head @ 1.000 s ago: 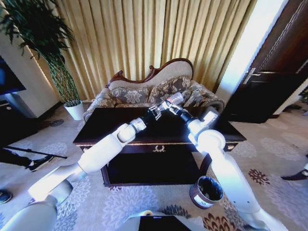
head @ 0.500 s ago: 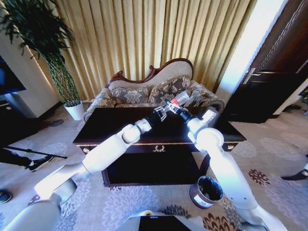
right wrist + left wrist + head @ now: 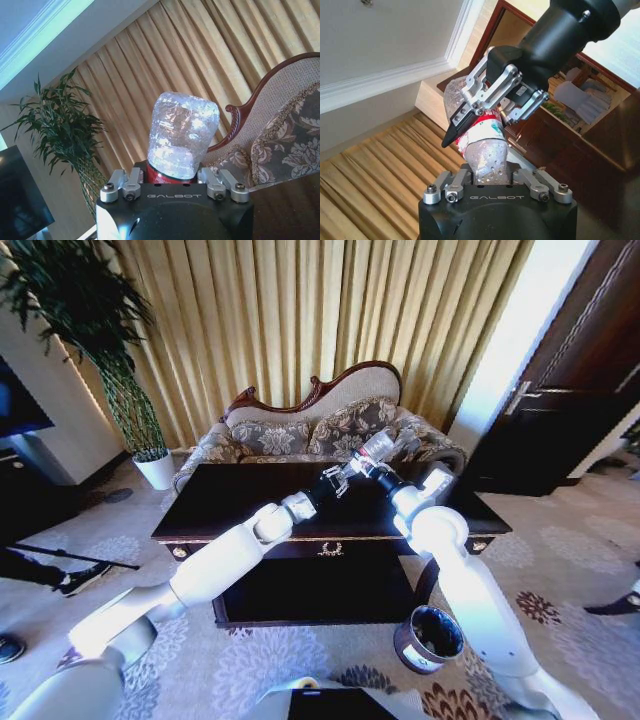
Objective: Move to the front of the table and place the trash on the table into the trash bin.
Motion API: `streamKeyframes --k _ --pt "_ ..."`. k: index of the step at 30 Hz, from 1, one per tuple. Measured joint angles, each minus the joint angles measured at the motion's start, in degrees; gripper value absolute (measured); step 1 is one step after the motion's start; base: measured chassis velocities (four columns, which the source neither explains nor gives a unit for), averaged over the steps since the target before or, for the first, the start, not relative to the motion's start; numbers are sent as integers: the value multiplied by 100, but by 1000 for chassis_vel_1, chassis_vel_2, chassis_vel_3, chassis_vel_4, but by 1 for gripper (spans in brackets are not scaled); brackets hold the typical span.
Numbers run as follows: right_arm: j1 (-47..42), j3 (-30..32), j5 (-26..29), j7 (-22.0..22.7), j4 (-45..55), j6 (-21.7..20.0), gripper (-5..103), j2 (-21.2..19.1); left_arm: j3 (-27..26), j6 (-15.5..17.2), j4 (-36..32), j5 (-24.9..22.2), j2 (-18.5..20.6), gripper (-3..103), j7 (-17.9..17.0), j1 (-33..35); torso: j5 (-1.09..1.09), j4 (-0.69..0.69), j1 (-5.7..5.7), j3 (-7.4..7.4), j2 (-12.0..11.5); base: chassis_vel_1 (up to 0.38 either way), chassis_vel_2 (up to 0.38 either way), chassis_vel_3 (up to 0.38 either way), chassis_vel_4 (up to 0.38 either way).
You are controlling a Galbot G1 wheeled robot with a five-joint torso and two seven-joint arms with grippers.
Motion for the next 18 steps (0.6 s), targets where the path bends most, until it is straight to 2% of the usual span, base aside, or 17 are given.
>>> streamKeyframes --k 2,3,4,5,6,8,10,11,14,15,17,18 --pt "2 0 -46 -12 7 7 36 -5 -3 1 5 -24 13 43 3 25 0 0 0 0 0 0 0 0 0" --pt "3 2 -98 -30 7 19 33 -12 1 2 11 -64 25 43 5 38 0 0 0 0 0 0 0 0 0" --pt "1 4 -174 -70 -2 46 33 -16 17 3 6 -200 48 48 6 58 0 0 0 0 0 0 0 0 0" --pt "1 4 -174 -70 -2 46 33 -16 17 3 6 -200 48 48 6 58 0 0 0 0 0 0 0 0 0" --pt "2 33 -252 -105 -35 93 27 -23 57 48 -24 -438 91 54 -2 87 0 0 0 0 0 0 0 0 0" --pt "5 79 -346 -140 -115 151 24 -30 99 81 -132 -730 141 64 -20 129 -1 0 0 0 0 0 0 0 0" --pt "5 89 -376 -143 -144 164 21 -30 100 92 -181 -783 153 64 -32 141 0 0 0 0 0 0 0 0 0" --pt "7 125 -518 -152 -253 217 19 -37 98 132 -285 -903 193 75 -71 170 -1 0 0 0 0 0 0 0 0" --pt "-5 160 -807 -185 -388 292 19 -59 35 254 -424 -1085 257 80 -155 199 0 -1 0 0 0 0 0 0 0" --pt "-13 167 -904 -201 -421 310 19 -68 -5 296 -463 -1134 276 86 -183 208 0 0 0 0 0 0 0 0 0" --pt "-84 203 -1509 -287 -580 395 19 -144 -244 497 -595 -1306 380 96 -328 272 0 -1 0 0 0 0 0 0 0" --pt "-108 211 -1696 -301 -615 414 19 -169 -338 581 -637 -1353 416 96 -381 300 0 -1 0 0 0 0 0 0 0"
